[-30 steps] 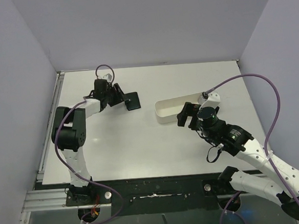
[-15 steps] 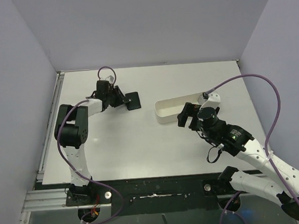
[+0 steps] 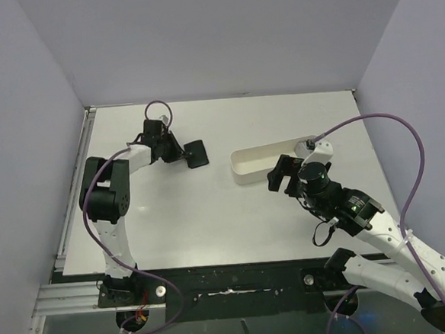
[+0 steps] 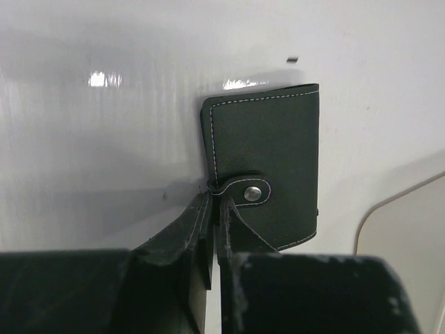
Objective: Put the credit cards into the card holder
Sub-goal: Pick up the card holder from the center of the board.
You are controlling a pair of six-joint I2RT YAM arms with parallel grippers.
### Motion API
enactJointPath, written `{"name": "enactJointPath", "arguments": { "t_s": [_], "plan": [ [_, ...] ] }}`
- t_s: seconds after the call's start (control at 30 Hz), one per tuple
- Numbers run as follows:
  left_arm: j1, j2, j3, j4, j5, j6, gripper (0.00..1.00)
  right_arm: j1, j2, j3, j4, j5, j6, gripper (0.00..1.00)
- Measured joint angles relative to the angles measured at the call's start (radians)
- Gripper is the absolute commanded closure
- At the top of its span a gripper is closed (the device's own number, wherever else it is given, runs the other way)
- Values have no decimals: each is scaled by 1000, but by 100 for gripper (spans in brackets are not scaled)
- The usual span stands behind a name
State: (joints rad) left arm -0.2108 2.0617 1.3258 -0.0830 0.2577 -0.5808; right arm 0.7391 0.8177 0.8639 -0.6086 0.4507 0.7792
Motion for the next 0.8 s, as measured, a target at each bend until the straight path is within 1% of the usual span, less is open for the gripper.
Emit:
{"name": "enactJointPath", "arguments": {
  "t_s": [0.13, 0.4, 0.5, 0.67, 0.8],
  "plan": [
    [0, -61, -56, -61, -2, 0, 100, 0, 0, 0, -10, 0, 14, 2],
    [-16, -274, -268, -149, 2, 2, 100, 0, 3, 0, -34, -19, 26, 2],
    [-47, -350, -336, -175, 6, 16, 100, 2, 9, 0, -41, -28, 30, 1],
    [-133, -481, -426, -216, 29, 27, 100, 2, 21, -1, -48, -54, 42, 0],
    [-200, -582, -508, -195, 71, 9, 100, 3, 31, -14, -50, -82, 63, 7]
  ]
}}
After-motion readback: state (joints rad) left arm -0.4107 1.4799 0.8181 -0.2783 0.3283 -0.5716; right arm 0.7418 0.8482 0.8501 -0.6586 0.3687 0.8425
